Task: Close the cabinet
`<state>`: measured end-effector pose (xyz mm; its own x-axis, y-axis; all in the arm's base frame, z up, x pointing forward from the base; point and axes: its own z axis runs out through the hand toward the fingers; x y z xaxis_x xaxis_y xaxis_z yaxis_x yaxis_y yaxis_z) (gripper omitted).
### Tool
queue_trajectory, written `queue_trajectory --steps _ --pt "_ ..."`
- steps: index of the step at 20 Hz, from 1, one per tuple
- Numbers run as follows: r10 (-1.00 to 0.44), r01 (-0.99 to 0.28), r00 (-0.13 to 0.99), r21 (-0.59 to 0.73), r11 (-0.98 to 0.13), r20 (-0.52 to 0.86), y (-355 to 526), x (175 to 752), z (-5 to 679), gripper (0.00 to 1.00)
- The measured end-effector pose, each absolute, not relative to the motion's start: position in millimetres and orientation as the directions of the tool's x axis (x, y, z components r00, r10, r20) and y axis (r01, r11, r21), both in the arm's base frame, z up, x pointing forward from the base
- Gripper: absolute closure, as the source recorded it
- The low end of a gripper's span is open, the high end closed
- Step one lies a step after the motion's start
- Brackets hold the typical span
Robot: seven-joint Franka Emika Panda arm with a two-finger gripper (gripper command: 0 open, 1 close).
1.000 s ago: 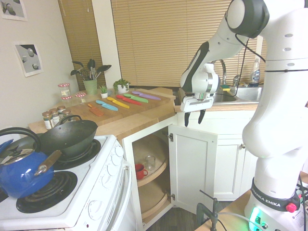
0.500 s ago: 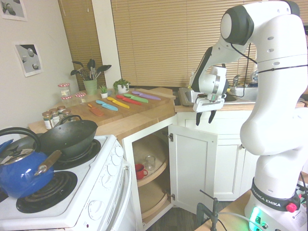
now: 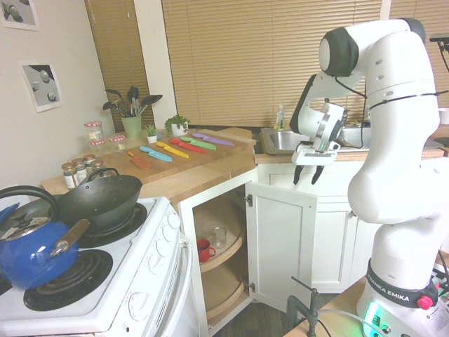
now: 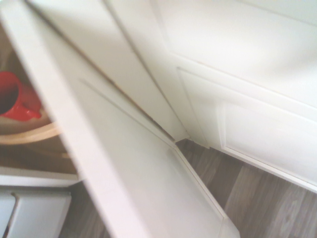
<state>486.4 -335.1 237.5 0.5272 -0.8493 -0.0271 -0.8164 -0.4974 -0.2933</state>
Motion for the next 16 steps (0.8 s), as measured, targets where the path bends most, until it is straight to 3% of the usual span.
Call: queue_trajectory --steps 16 --pt "-0.846 -0.816 0.530 -0.301 -0.493 -0.051 -348.6 515.4 186.7 0.00"
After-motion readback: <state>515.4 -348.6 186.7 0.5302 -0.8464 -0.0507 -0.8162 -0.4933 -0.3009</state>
